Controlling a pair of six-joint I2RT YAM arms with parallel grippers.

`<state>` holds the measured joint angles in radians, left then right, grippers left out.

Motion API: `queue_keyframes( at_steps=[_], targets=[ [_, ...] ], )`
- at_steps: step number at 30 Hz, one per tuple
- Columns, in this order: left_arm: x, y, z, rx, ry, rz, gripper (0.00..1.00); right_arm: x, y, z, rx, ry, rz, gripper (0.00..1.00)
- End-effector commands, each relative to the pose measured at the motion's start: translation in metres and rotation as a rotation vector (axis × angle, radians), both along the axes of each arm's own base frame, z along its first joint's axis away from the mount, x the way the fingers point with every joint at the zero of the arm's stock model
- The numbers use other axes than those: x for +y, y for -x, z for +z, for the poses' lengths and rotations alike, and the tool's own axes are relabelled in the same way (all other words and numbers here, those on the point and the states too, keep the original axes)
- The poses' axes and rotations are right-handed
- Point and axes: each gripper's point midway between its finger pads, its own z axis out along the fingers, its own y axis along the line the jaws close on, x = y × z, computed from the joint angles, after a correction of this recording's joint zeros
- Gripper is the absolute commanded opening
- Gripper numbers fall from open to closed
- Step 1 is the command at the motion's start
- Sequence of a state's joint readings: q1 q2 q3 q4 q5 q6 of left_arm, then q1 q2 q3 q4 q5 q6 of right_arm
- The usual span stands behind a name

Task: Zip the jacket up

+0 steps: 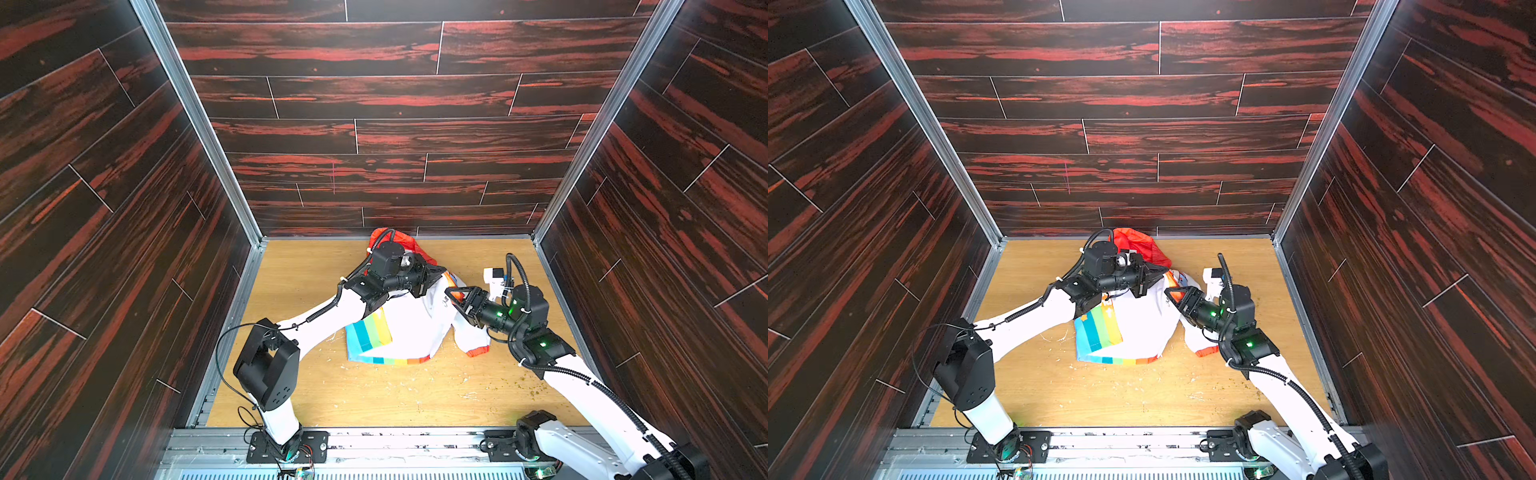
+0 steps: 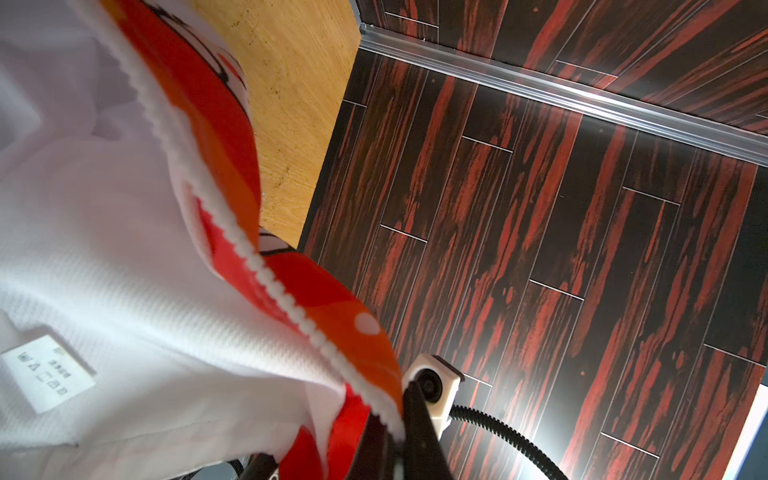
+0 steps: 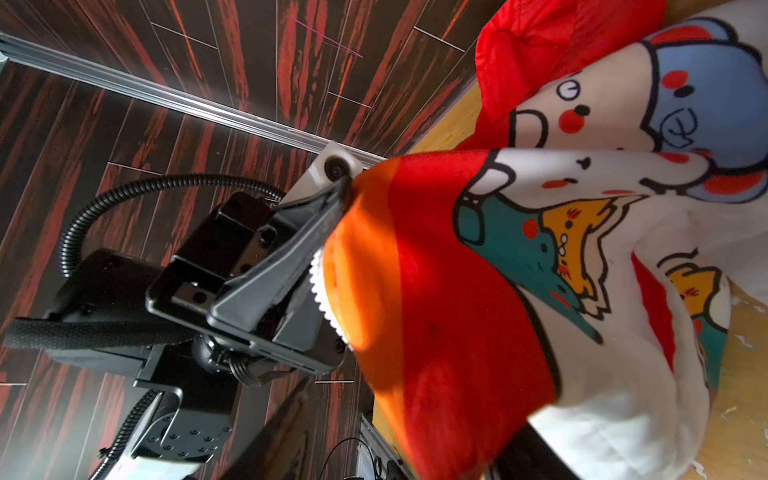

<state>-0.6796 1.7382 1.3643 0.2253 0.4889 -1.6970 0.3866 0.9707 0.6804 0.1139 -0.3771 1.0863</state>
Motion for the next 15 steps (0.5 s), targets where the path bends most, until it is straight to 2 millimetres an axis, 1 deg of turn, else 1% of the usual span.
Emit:
queue_keyframes(
  at_steps=[1, 3, 6, 15],
  targets=[
    [0.0094, 0.0069, 0.0292, -0.059, 0.038, 0.007, 0.00, -0.0030, 0.0023, 0.0014, -0.004, -0.002, -0.011, 0.57],
    [0.0100, 0.0073, 0.0284, -0.057, 0.037, 0.007, 0.00, -0.0025, 0.0020, 0.0018, -0.004, -0.001, -0.009, 0.52],
    [0.0107, 0.0074, 0.0267, -0.056, 0.035, 0.008, 0.00, -0.0021, 0.0017, 0.0032, -0.007, -0.001, -0.004, 0.46],
    [0.0184, 0.0054, 0.0247, -0.053, 0.032, 0.020, 0.00, -0.0024, 0.0048, -0.0044, 0.019, 0.004, 0.004, 0.27]
  ],
)
